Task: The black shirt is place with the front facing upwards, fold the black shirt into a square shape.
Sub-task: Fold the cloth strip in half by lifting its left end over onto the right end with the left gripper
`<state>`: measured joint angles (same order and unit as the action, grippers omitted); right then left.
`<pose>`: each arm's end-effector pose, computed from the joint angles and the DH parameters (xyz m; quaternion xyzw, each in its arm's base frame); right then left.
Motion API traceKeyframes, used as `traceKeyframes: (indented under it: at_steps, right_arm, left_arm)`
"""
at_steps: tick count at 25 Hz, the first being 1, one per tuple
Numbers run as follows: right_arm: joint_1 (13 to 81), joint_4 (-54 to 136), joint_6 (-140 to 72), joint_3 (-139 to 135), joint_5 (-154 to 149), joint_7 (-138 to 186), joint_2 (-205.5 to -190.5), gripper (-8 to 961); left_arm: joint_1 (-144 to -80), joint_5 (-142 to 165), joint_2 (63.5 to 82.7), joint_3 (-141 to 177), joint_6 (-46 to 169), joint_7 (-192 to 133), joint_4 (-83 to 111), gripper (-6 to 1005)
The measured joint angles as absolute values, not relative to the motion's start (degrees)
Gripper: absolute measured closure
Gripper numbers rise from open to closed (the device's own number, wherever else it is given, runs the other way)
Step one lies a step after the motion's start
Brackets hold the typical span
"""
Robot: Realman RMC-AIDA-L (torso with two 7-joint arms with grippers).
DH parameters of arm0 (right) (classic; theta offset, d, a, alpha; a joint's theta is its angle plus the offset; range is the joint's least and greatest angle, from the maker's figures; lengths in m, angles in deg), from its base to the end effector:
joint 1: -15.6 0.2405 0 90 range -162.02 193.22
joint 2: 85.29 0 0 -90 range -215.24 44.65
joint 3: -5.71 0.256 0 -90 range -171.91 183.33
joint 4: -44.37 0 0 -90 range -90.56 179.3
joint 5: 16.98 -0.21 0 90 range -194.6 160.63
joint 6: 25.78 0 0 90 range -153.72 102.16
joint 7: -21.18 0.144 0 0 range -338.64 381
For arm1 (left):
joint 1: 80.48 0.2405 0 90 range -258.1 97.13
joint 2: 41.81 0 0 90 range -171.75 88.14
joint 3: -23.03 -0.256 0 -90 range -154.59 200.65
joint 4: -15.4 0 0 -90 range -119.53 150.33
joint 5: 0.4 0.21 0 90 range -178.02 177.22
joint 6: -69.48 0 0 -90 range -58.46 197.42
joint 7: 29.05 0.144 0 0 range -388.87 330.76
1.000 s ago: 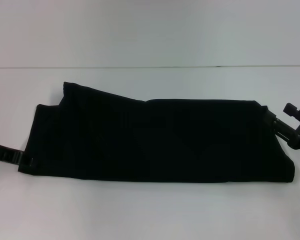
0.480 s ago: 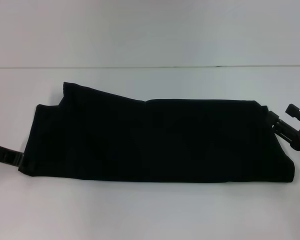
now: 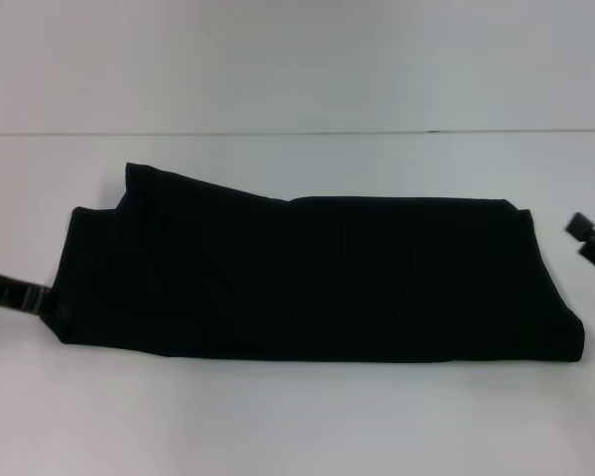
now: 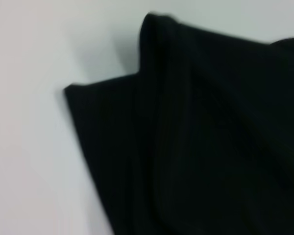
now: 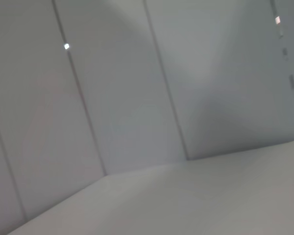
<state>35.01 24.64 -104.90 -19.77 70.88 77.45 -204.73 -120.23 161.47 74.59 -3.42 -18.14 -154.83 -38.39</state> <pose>0.3450 0.2956 0.0197 -0.7688 0.3078 0.3784 0.4135 -0.3097 0.3639 0.0780 -0.8242 -0.5197 0.0481 0.2200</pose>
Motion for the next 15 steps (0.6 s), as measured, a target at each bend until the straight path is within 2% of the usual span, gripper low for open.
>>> traceKeyframes:
  at_steps: [5,15]
  right_arm:
    - [33.4,24.6,-106.4,-17.1,70.9,77.5,-204.19,191]
    - [33.2,24.5,-106.9,-16.8,71.2,76.9,-204.49,192]
  left_arm:
    - [-120.8,160.1,74.78,-3.9,-19.9,-155.6,-40.5,916]
    - [-120.7,160.1,74.99,-4.1,-18.7,-155.3,-39.4,912]
